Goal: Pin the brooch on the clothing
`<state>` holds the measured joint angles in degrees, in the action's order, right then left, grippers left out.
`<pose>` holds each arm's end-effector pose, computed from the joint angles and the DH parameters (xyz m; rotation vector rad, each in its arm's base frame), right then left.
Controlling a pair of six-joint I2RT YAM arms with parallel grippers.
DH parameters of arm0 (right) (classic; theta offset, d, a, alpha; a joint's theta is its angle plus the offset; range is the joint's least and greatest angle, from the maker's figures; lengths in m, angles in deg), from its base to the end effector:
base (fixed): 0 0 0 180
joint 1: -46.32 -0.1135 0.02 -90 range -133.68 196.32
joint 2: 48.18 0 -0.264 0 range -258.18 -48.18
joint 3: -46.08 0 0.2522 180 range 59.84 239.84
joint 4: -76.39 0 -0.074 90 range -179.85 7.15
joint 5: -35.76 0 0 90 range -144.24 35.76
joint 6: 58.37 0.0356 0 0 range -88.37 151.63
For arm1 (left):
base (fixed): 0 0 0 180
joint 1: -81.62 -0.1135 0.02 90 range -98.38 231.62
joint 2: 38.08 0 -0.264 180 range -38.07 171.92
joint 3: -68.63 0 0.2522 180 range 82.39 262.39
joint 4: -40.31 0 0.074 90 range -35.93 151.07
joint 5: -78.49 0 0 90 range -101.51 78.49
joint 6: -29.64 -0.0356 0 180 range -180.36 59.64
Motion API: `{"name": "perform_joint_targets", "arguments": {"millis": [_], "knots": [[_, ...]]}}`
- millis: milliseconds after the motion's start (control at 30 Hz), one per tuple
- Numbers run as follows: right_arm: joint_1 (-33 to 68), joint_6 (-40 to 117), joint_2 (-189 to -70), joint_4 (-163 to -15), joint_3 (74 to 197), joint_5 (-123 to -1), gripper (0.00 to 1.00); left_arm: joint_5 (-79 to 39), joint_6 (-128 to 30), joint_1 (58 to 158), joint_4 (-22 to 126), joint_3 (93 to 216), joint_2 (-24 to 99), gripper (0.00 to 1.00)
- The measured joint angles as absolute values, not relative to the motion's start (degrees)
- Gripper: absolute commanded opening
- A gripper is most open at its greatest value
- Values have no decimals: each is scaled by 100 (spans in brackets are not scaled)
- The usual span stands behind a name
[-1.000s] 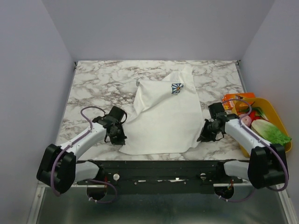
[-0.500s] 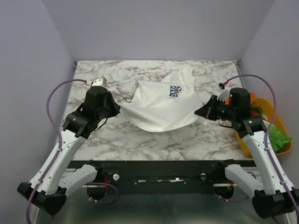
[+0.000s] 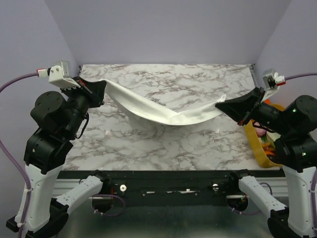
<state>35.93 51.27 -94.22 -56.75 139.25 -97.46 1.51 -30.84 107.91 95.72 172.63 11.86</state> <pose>0.1021 0.0435 0.4888 -0.4867 1.5844 0.9901 0.0993 -0.0401 0.5172 -0.2253 1.6081 -0.5749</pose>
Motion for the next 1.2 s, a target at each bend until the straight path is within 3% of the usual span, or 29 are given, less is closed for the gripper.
{"name": "perform_joint_targets", "arguments": {"millis": [267,533,633,767,967,1067,1200], "knots": [[3589,5269,-9822,-6090,13925,-9873,0,223,-3316,10791,9458,17562,1586,0],[3589,5306,-11859,-6394,14026,-9516,0,83,-3309,10222,9487,18013,3470,0],[3593,5308,-12943,-6361,14793,-9346,0,-286,-3220,9722,9450,18183,4344,0],[3606,5376,-14419,-6333,16725,-9195,0,-616,-3095,9228,9458,18830,5301,0],[3632,6029,-16150,-6811,19779,-9112,1,-822,-2992,8782,9133,20994,6333,0],[3632,6423,-16353,-7419,20161,-9014,0,-857,-2918,8636,8691,21958,6587,0],[3632,6624,-16318,-8103,20181,-8721,0,-859,-2916,8520,7970,22332,6541,0]]}}
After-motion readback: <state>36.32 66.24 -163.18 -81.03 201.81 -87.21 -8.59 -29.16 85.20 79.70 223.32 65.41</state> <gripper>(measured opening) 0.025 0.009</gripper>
